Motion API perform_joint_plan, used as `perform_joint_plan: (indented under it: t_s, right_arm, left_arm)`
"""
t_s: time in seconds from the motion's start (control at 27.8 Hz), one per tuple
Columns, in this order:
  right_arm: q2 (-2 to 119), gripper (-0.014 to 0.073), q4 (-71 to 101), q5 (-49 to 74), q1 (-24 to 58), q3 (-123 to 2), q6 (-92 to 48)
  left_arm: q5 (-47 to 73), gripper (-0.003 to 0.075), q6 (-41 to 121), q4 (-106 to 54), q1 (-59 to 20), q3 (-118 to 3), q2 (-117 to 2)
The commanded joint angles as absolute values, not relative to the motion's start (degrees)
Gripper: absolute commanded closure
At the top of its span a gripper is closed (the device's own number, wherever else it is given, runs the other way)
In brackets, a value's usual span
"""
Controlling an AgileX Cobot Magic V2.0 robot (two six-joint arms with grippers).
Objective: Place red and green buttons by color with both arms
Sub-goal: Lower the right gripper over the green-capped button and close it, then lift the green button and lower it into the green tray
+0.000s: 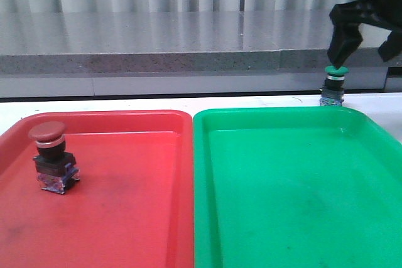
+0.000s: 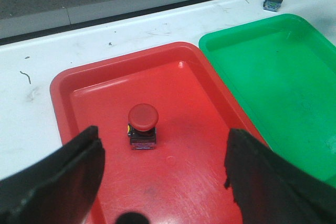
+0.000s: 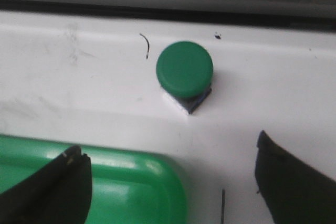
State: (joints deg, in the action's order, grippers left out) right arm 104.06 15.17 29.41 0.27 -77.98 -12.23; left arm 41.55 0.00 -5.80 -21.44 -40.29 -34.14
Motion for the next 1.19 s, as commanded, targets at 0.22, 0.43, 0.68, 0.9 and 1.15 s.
perform_joint_plan:
  t_s: [0.22, 0.43, 0.68, 0.9, 1.15]
  right_arm:
    - [112.22, -0.0050, 17.33, 23.09, 0.10, -88.99, -13.22]
    - [116.84, -0.0048, 17.44, 22.12, 0.15, -93.02, -13.22]
    - [118.94, 0.0204, 17.70, 22.36, 0.20, -94.86, -13.22]
    - [118.75, 0.0309, 18.69, 23.50, 0.20, -95.85, -13.22]
    - [115.44, 0.0309, 18.68, 26.81, 0.20, -95.85, -13.22]
  left_arm:
    - [37.61, 0.0241, -0.46, -6.56, -21.80, -41.76, -34.26]
    - [37.61, 0.0241, -0.46, -6.56, -21.80, -41.76, -34.26]
    - [37.61, 0.0241, -0.46, -6.56, -21.80, -41.76, -34.26]
    - [37.61, 0.0241, -0.46, -6.56, -21.80, -41.76, -34.26]
    - [37.61, 0.0241, -0.46, -6.56, -21.80, -41.76, -34.26]
